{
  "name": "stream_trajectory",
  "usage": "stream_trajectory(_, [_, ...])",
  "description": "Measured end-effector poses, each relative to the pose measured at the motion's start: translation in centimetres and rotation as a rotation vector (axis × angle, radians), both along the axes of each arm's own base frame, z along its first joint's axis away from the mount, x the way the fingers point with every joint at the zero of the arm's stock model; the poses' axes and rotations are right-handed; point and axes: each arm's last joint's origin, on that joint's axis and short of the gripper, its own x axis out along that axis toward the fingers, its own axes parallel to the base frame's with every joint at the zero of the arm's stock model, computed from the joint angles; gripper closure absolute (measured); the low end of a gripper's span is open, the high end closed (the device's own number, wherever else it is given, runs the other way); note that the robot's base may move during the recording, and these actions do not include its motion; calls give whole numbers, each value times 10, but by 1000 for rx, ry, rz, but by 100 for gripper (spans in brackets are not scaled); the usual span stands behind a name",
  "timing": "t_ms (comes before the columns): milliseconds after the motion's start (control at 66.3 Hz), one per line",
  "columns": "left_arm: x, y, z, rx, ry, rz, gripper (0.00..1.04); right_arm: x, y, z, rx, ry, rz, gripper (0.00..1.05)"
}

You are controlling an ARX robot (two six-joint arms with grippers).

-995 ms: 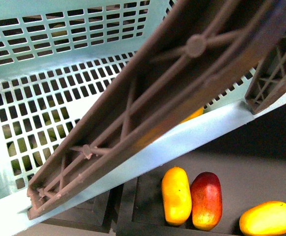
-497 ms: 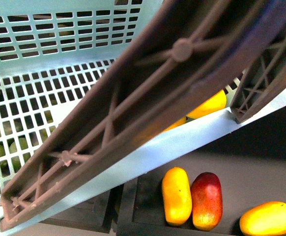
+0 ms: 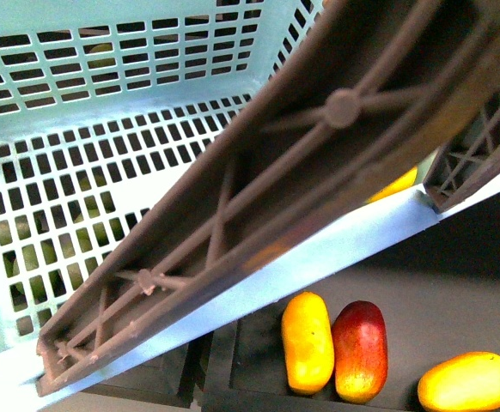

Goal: Pick lemon and mango into basket

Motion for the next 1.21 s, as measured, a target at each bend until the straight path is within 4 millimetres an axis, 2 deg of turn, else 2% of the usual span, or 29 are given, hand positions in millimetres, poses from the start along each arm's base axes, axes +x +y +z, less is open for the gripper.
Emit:
stream_trajectory(60, [0, 0, 0, 1, -1, 1, 100, -6, -2, -7, -36, -20, -3, 49])
stream_trajectory(151, [0, 0, 0, 2, -2, 4, 100, -20, -9, -23, -82, -20, 21, 70])
stream_trajectory(362, [0, 0, 0, 2, -1, 2, 100, -36, -16, -42, -100, -14, -5, 103])
stream_trajectory(678, [0, 0, 0, 1, -1, 2, 100, -56, -16, -59, -104, -17, -5, 103])
stream_trajectory(1206, [0, 0, 0, 1, -1, 1, 100, -76, -16, -75, -104, -32, -7, 103])
